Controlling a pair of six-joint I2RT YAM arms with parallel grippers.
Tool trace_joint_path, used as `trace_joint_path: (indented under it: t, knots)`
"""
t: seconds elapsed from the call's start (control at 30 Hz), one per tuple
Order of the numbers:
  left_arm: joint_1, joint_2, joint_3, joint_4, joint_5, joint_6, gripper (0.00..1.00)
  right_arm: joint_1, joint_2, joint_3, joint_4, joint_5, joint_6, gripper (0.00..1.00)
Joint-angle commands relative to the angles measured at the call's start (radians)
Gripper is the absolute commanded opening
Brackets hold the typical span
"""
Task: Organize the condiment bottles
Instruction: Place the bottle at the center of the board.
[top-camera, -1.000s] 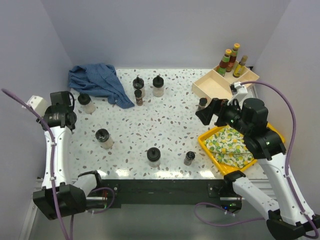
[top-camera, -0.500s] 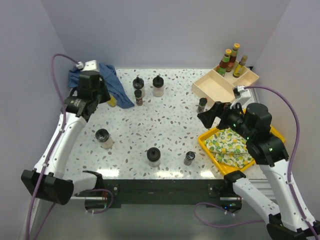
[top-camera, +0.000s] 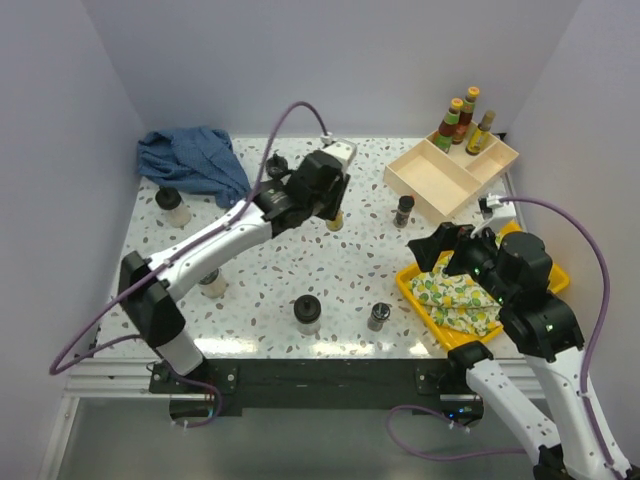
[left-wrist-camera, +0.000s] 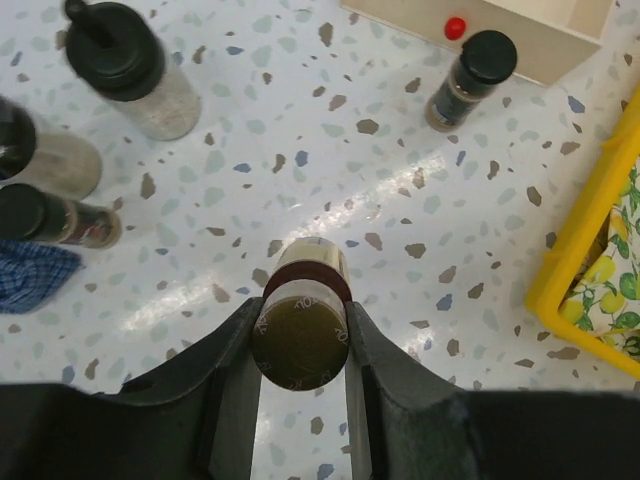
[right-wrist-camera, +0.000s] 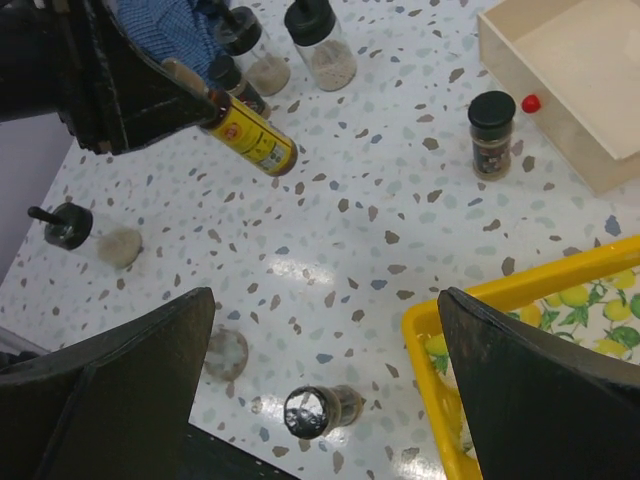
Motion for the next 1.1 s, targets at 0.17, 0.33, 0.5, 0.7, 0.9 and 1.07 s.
trace_joint_path:
  t: [0.17,0.33,0.5,0.7,0.9,1.07]
  knots:
    - [-0.131,0.281,0.247,0.061,-0.047,0.045,0.0,0.001,-0.082,0.01,-0.023,0.134,-0.05,0.99]
    - [-0.136,0.346,0.252,0.098,-0.004,0.037,0.0,0.001,-0.124,0.0,-0.016,0.153,-0.039,0.99]
    - [-0.138,0.38,0.204,0.125,0.029,0.042,0.27,0.002,-0.116,0.001,-0.03,0.189,-0.04,0.99]
    - [-0.136,0.366,0.189,0.113,0.024,0.04,0.79,0.002,-0.092,0.017,-0.052,0.172,-0.047,0.98]
    - [-0.135,0.26,0.135,0.124,-0.002,0.031,1.0,0.002,-0.073,0.027,-0.032,0.12,-0.016,0.98]
    - [-0.072,0.081,0.057,0.147,0.082,-0.008,1.0,0.001,-0.008,0.036,-0.024,0.049,-0.002,0.99]
